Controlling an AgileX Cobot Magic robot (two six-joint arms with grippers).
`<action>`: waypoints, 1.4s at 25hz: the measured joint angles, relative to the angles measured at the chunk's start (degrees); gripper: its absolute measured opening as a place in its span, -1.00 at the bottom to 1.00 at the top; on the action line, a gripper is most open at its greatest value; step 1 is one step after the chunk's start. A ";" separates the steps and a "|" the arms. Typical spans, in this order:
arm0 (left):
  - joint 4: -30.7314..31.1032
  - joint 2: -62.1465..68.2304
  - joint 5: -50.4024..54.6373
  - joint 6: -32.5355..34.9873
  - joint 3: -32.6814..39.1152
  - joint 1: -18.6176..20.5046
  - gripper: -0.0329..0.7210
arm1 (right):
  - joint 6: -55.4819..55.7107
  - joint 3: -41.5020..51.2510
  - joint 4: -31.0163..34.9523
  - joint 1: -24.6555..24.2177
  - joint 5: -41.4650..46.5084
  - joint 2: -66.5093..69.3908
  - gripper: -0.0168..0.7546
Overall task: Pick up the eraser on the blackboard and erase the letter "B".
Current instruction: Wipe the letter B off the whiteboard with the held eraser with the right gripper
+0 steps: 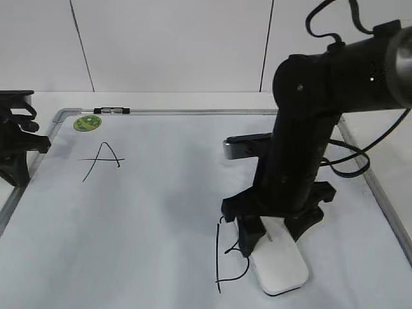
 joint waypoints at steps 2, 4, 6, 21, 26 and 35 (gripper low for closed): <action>0.00 0.00 0.00 0.00 0.00 0.00 -0.86 | 0.00 -0.23 0.74 2.63 0.00 0.42 0.42; 0.10 0.00 0.00 0.00 0.00 0.00 -0.86 | 0.11 -0.95 0.74 5.24 0.09 0.89 0.42; 0.10 0.00 0.00 0.00 0.00 0.00 -0.86 | 0.11 -2.36 0.74 8.17 0.52 1.73 0.42; 0.31 0.00 0.00 0.00 0.00 0.00 -0.86 | 0.46 -15.18 -1.10 15.27 6.71 9.63 0.42; 0.31 0.00 -0.33 0.00 0.00 0.00 -0.86 | 0.49 -15.26 -0.78 13.35 6.95 9.70 0.42; 0.21 0.03 -0.34 0.00 0.00 0.00 -0.86 | 0.93 -15.77 -4.36 -0.53 8.30 9.70 0.42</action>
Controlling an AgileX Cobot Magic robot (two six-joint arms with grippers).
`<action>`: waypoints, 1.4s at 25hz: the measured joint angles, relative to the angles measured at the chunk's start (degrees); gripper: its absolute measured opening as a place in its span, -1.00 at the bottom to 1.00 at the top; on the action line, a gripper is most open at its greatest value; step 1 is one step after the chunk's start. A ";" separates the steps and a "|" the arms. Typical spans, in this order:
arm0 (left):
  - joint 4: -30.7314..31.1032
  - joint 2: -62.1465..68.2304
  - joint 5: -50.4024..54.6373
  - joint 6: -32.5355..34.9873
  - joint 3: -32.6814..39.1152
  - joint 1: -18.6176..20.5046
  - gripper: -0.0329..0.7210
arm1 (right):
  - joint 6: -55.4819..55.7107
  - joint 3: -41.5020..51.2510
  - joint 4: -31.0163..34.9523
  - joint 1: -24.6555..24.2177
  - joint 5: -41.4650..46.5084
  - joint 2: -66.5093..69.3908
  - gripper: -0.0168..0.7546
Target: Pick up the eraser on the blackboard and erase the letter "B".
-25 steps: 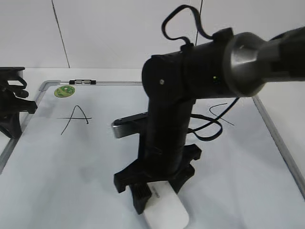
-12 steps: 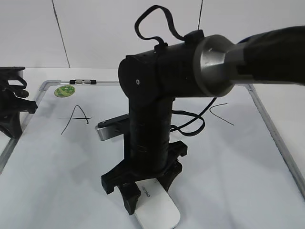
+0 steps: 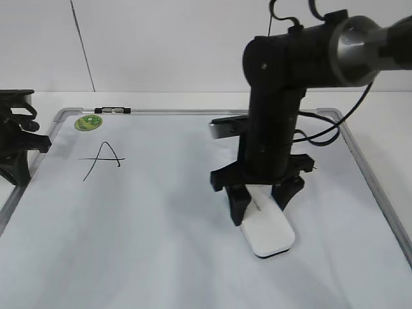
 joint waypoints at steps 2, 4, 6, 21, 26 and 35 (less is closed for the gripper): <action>0.00 0.00 0.00 0.00 0.00 0.00 -0.86 | 0.13 -0.08 -1.00 -3.32 0.21 0.00 0.42; 0.00 0.00 0.00 0.00 0.00 0.00 -0.86 | 0.23 -0.08 -1.45 -5.49 0.35 0.00 0.42; 0.00 0.00 0.00 0.00 0.00 0.00 -0.86 | 0.23 -0.08 -1.54 -6.26 0.35 0.00 0.42; 0.10 0.00 0.10 0.00 0.00 0.00 -0.86 | -0.63 -0.12 0.21 11.79 0.35 -0.01 0.42; 0.10 0.00 0.10 0.00 0.00 0.00 -0.86 | -0.74 -0.12 2.35 19.67 -0.23 0.10 0.42; 0.21 0.00 0.21 0.00 0.00 0.00 -0.86 | -0.86 -0.12 1.41 20.46 -1.42 0.10 0.42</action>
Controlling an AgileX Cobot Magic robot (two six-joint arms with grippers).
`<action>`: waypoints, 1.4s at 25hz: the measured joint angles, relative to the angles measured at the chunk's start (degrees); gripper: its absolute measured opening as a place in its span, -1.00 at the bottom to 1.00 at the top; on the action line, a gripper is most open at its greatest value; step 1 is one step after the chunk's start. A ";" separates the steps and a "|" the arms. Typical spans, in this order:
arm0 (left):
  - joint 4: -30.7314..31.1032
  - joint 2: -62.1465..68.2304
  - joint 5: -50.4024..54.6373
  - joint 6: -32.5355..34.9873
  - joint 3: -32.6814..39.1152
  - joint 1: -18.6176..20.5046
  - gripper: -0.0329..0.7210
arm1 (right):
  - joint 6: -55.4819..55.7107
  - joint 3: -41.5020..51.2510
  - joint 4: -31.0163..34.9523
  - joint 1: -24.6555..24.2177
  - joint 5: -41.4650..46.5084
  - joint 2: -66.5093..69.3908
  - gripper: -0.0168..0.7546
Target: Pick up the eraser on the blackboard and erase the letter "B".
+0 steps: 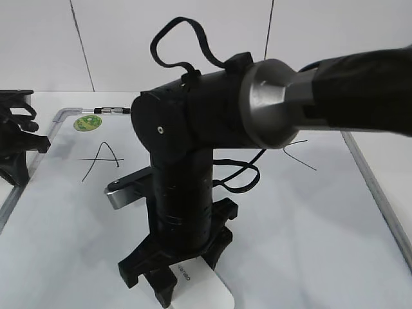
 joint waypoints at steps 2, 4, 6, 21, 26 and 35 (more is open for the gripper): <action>0.00 0.00 0.00 0.00 0.00 0.00 -0.86 | -0.12 0.11 0.55 -1.08 0.00 0.00 0.42; 0.00 0.00 0.00 0.00 0.00 0.00 -0.86 | -0.12 0.19 1.37 -2.64 -0.14 0.00 0.42; -0.10 0.00 -0.10 0.00 0.00 0.00 -0.86 | -0.12 0.19 0.85 -5.05 -0.40 0.00 0.42; -0.10 0.00 -0.10 0.00 -0.09 0.00 -0.86 | -1.98 0.09 -0.84 -20.91 -0.40 -0.10 0.42; -0.10 0.00 0.35 0.00 -0.12 0.00 -0.86 | -3.99 0.73 0.20 -21.21 -1.12 -1.37 0.42; 0.00 0.00 0.46 0.00 -0.12 0.00 -0.86 | -5.29 1.26 -0.66 -27.50 -1.12 -8.92 0.42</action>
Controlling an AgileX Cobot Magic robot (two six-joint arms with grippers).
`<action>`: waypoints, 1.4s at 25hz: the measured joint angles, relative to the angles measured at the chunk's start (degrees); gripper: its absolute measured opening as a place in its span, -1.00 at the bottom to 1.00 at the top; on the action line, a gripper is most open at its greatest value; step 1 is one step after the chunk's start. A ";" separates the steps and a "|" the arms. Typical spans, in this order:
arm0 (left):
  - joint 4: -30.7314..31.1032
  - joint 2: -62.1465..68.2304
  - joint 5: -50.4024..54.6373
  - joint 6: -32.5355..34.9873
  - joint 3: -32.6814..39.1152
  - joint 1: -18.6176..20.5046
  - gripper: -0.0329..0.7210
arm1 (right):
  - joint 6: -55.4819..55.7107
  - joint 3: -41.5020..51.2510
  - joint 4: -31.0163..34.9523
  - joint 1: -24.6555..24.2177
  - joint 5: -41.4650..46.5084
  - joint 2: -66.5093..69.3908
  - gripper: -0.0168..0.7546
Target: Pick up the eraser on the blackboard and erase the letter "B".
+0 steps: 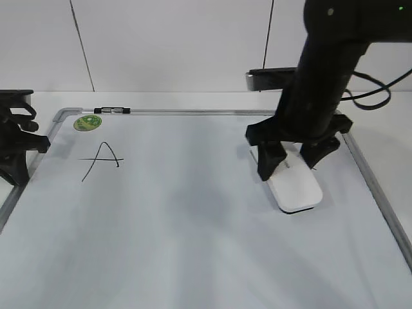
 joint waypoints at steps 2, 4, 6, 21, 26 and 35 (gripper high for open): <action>0.00 0.00 0.00 0.00 0.00 0.00 -0.86 | 0.00 0.00 0.00 -3.20 0.62 -0.90 0.42; 0.00 0.00 0.00 0.00 0.00 0.00 -0.86 | 0.00 0.00 0.00 -6.11 1.02 -1.55 0.42; 0.11 0.00 0.00 0.00 0.00 0.00 -0.86 | -0.67 0.33 0.00 -8.73 1.14 -2.14 0.42; 0.11 0.00 0.08 0.00 0.00 0.00 -0.86 | -7.35 5.62 0.00 -20.40 -1.96 -2.44 0.42; 0.11 0.00 0.08 0.00 0.00 0.00 -0.86 | -7.84 5.62 0.48 -20.49 -2.85 -1.34 0.42; 0.11 0.00 0.08 0.00 0.00 0.00 -0.86 | -8.04 5.62 0.58 -20.49 -5.09 1.07 0.42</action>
